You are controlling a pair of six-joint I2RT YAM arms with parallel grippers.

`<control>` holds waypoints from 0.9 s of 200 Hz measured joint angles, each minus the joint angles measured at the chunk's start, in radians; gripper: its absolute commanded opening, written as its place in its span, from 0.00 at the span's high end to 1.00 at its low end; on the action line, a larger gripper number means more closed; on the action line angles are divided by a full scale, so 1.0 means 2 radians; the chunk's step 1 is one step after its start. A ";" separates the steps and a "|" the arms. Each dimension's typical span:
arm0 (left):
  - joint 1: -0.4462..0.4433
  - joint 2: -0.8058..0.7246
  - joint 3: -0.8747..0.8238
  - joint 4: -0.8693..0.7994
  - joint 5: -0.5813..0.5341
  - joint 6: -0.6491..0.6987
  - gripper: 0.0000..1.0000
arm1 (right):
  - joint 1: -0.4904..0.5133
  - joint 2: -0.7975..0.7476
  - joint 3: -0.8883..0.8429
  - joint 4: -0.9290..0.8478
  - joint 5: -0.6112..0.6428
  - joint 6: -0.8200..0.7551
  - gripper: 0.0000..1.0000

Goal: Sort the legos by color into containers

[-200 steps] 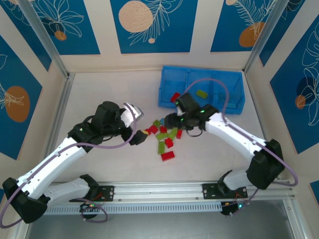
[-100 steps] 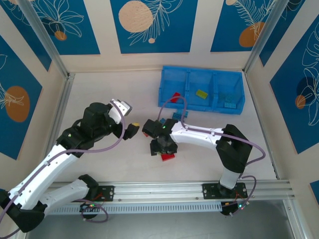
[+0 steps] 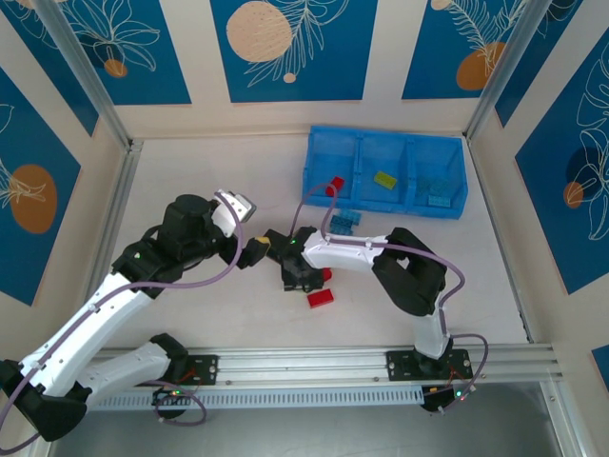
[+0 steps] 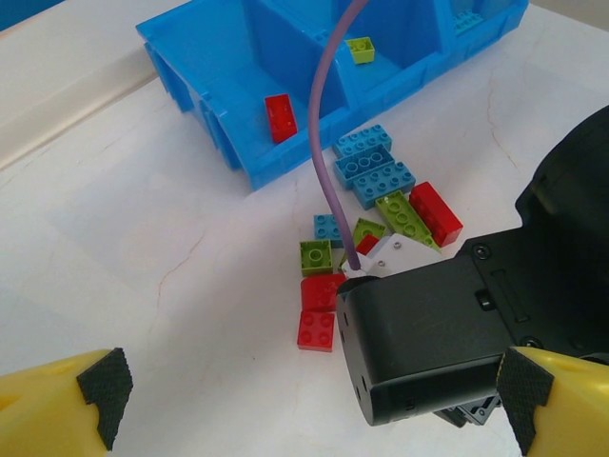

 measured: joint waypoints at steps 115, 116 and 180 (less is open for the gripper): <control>0.000 -0.025 -0.005 0.017 0.085 0.003 0.00 | -0.060 -0.210 -0.097 0.096 -0.019 -0.029 0.77; 0.000 -0.025 -0.005 0.017 0.087 0.004 0.00 | -0.062 -0.212 -0.097 0.097 -0.019 -0.030 0.77; 0.000 -0.040 -0.016 0.030 0.116 0.006 0.00 | -0.304 -0.251 -0.073 0.131 -0.064 -0.134 0.78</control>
